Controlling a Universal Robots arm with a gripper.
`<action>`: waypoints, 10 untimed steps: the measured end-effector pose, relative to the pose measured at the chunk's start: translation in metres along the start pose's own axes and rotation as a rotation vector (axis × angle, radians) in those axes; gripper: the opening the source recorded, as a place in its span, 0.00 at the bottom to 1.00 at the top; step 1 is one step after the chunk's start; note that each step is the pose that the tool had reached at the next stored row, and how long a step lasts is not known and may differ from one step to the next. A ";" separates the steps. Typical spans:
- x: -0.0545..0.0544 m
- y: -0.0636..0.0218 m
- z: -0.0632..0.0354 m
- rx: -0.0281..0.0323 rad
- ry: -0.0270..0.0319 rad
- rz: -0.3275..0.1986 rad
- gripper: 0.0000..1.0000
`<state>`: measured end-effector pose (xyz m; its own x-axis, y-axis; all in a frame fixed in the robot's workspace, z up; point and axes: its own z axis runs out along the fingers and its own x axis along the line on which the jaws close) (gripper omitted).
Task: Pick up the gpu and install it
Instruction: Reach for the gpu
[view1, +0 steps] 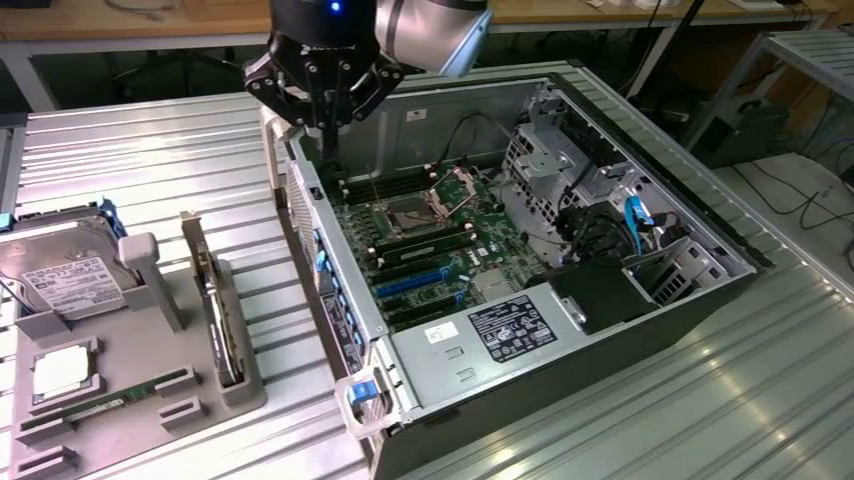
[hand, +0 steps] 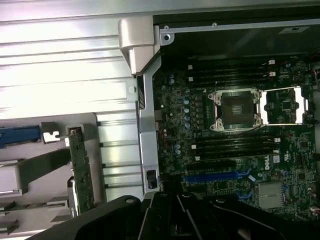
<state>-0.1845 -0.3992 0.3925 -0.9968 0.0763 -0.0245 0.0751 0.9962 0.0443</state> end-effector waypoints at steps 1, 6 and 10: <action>0.002 -0.0002 0.0000 0.0000 0.0000 0.000 0.11; 0.013 -0.0010 -0.0003 -0.0001 0.0000 0.000 0.11; 0.018 -0.0015 -0.0003 0.0000 0.0000 0.000 0.11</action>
<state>-0.2030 -0.3993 0.3923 -0.9968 0.0762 -0.0245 0.0751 0.9962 0.0444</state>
